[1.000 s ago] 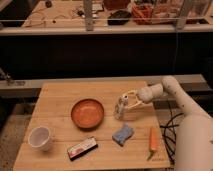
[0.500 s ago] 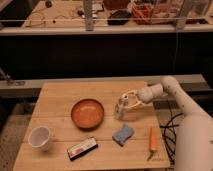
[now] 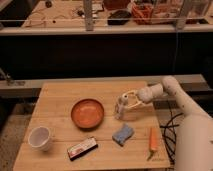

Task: Stand the bottle upright

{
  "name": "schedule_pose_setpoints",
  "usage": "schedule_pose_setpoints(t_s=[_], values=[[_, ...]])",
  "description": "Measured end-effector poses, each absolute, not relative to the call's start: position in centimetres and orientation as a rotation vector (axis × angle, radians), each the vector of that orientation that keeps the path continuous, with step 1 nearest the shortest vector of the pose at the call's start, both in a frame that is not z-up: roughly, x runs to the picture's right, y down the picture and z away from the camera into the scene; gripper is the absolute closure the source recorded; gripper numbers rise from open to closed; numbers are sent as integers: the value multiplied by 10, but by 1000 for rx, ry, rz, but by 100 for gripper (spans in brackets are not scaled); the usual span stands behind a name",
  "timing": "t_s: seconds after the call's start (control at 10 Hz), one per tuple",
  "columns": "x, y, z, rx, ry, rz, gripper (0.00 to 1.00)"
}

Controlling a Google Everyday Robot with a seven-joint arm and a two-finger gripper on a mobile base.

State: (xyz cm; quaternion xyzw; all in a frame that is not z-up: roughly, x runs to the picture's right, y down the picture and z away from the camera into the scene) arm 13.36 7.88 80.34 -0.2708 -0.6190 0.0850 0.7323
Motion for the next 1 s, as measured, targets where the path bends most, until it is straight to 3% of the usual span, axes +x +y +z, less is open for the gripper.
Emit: schedule_pose_setpoints(t_s=[1.0], values=[[131,72,796,-609,-1297,118,20]])
